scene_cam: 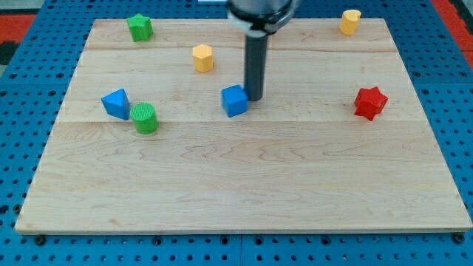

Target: Slide the cube diagonally to the bottom right of the green circle

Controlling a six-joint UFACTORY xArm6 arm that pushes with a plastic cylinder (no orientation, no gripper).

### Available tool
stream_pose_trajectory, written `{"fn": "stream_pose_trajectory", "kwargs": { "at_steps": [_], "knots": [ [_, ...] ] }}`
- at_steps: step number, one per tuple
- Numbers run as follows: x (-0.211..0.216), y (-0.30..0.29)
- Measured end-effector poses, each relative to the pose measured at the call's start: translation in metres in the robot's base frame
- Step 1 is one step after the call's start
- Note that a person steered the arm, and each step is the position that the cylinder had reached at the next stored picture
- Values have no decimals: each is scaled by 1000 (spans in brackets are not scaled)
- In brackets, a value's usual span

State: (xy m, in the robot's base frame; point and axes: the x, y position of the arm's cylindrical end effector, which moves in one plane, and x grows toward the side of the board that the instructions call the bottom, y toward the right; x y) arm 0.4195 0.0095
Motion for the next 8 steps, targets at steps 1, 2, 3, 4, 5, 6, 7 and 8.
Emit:
{"fn": "stream_pose_trajectory", "kwargs": {
  "at_steps": [1,2,3,4,5,6,7,8],
  "knots": [
    [89,-4],
    [51,33],
    [-3,11],
    [-22,-27],
    [-33,-62],
    [-48,-83],
    [13,-58],
    [62,16]
  ]
}}
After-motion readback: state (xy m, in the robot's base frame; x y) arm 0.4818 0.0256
